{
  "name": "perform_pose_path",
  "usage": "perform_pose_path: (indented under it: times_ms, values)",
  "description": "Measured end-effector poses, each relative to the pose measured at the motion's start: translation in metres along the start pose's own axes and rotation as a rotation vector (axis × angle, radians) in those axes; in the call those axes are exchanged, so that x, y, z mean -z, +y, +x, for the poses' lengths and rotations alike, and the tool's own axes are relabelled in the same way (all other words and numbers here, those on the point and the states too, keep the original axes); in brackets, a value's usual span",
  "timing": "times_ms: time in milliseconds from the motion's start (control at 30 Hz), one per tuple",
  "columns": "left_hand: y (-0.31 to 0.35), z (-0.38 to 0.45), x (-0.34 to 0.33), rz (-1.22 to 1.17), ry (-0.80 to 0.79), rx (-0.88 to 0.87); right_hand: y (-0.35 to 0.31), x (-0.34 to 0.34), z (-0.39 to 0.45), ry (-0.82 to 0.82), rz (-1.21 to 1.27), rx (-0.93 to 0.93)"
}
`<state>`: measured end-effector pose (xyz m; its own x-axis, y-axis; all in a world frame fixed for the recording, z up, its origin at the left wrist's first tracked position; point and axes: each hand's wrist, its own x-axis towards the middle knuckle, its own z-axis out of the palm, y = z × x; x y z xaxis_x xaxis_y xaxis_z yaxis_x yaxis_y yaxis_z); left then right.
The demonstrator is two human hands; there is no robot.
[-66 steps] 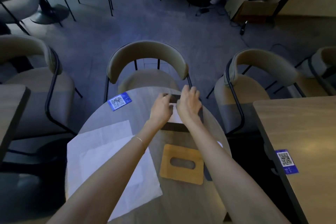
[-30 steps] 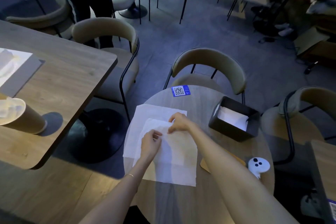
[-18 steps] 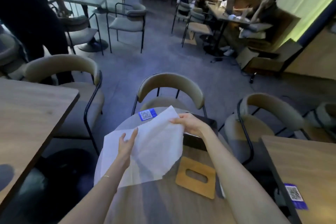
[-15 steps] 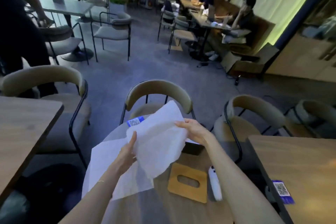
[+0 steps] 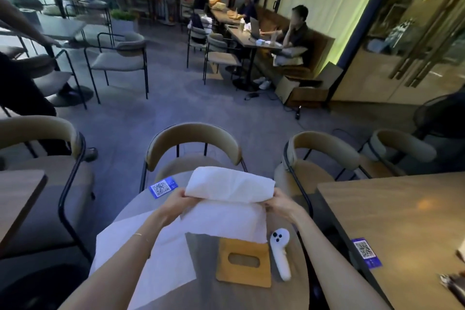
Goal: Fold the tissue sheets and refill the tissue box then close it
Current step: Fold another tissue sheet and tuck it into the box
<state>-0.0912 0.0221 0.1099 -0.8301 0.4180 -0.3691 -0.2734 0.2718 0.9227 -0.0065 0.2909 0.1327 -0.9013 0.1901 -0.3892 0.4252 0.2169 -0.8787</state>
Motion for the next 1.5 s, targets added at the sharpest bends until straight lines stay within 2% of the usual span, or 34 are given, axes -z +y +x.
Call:
perform_pose_path:
  times_ms: [267, 367, 533, 700, 767, 900, 1000, 1100, 1200, 1333, 1433, 1500]
  values:
    - [0.004, 0.003, 0.030, 0.072, -0.018, -0.013, -0.007, -0.004, 0.009, -0.023, -0.037, 0.022]
    - [0.001, 0.006, 0.043, 0.046, -0.003, -0.018, -0.006, -0.004, 0.008, 0.040, 0.028, 0.022]
    - [0.006, 0.001, 0.047, 0.028, -0.064, -0.042, -0.008, -0.006, 0.003, 0.084, 0.113, 0.036]
    - [0.020, -0.005, 0.041, 0.149, -0.101, -0.116, -0.022, -0.016, 0.007, 0.202, 0.109, 0.020]
    - [0.030, -0.007, 0.037, 0.226, -0.171, -0.159, -0.031, -0.021, 0.007, 0.136, -0.021, 0.095]
    - [0.053, -0.007, 0.028, 0.387, -0.253, -0.211, -0.050, -0.043, 0.012, -0.008, -0.439, 0.266]
    - [0.067, -0.007, 0.025, 0.432, -0.323, -0.248, -0.057, -0.063, 0.015, -0.171, -0.470, 0.208]
    - [0.076, -0.008, 0.028, 0.450, -0.305, -0.284, -0.058, -0.072, 0.015, -0.185, -0.426, 0.200]
    - [0.073, -0.001, 0.042, 0.275, -0.210, -0.321, -0.061, -0.068, 0.011, -0.179, -0.303, 0.185]
    - [0.057, 0.002, 0.045, -0.209, 0.041, -0.153, -0.062, -0.053, 0.011, -0.109, -0.047, 0.143]
    - [0.029, -0.001, 0.026, -0.252, -0.069, 0.056, -0.056, -0.044, 0.015, -0.006, 0.139, 0.119]
    - [0.016, -0.007, 0.005, -0.283, -0.128, 0.113, -0.051, -0.043, 0.016, 0.028, 0.186, 0.067]
